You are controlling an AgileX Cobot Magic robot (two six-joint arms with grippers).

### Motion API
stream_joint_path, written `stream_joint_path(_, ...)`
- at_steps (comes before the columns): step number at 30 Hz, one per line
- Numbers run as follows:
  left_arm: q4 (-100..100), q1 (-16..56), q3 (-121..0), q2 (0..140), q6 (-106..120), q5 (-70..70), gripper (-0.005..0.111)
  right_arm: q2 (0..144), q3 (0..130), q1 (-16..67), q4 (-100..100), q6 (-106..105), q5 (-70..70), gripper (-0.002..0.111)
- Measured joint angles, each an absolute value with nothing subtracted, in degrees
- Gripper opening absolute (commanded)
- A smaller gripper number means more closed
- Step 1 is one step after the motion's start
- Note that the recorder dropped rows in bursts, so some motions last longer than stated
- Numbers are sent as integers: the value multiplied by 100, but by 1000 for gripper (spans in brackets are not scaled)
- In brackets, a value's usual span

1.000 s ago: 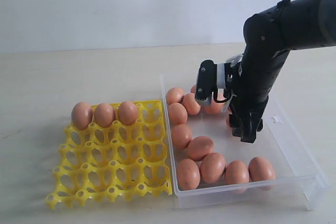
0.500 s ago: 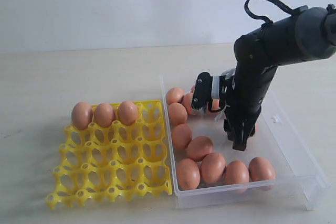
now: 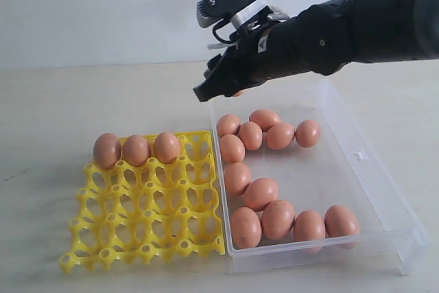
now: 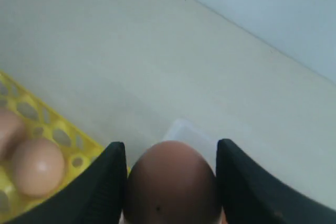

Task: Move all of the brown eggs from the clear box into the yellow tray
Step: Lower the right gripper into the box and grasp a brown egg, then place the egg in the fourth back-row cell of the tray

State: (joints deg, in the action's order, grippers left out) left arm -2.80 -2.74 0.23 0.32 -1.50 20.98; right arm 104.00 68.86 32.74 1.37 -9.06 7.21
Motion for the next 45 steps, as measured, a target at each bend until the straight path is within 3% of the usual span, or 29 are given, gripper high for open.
stream_joint_path(12,-280,-274,23,32,-150,2098,0,11002,6592,3516,3326,3622,-1637,0)
stream_joint_path(45,-280,-274,23,32,-150,2098,0,11699,6159,3242,3585,3877,-2642,0)
